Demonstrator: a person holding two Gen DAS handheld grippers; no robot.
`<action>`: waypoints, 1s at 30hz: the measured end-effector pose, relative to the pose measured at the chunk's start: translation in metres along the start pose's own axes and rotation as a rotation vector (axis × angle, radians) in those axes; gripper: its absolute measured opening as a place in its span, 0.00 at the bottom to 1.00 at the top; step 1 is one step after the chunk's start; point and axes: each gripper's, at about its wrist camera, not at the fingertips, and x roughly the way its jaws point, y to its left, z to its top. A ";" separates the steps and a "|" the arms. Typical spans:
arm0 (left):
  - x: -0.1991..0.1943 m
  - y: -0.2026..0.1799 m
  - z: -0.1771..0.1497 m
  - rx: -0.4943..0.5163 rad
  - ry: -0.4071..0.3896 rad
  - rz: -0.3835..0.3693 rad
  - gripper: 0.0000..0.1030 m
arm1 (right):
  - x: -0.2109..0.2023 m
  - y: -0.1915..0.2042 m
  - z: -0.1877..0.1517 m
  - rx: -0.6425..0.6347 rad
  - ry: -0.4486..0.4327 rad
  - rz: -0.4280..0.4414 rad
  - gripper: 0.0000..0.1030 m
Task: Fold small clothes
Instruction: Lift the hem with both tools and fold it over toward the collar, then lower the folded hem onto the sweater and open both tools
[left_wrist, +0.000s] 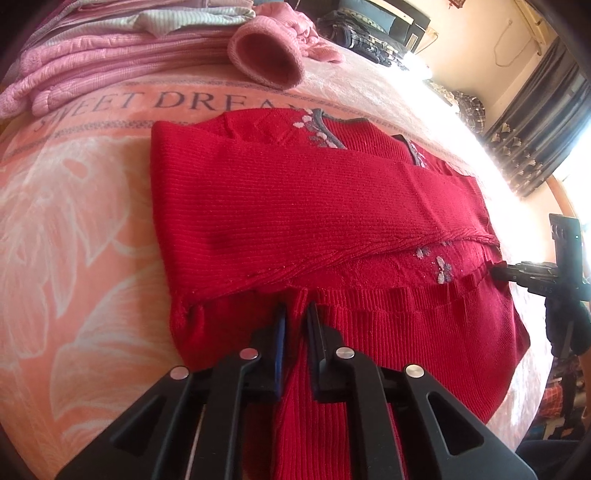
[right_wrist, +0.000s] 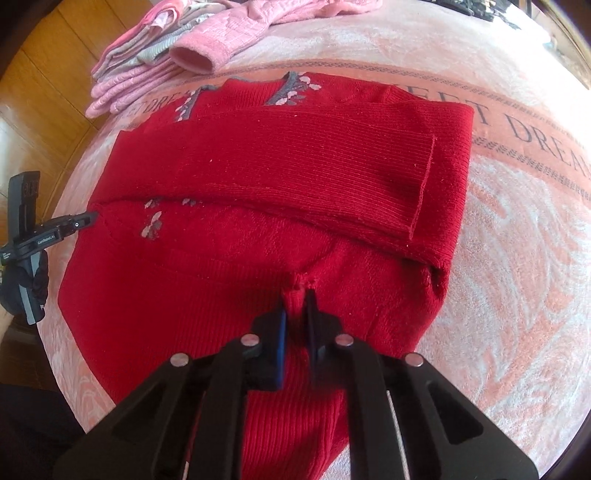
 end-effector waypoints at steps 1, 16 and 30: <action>-0.003 0.000 -0.001 -0.003 -0.010 -0.009 0.04 | -0.003 -0.001 -0.002 0.004 -0.007 0.014 0.06; -0.072 0.003 0.019 -0.162 -0.271 -0.164 0.04 | -0.078 -0.020 0.008 0.107 -0.209 0.170 0.05; -0.065 0.024 0.131 -0.250 -0.450 -0.110 0.03 | -0.099 -0.042 0.121 0.198 -0.391 0.121 0.05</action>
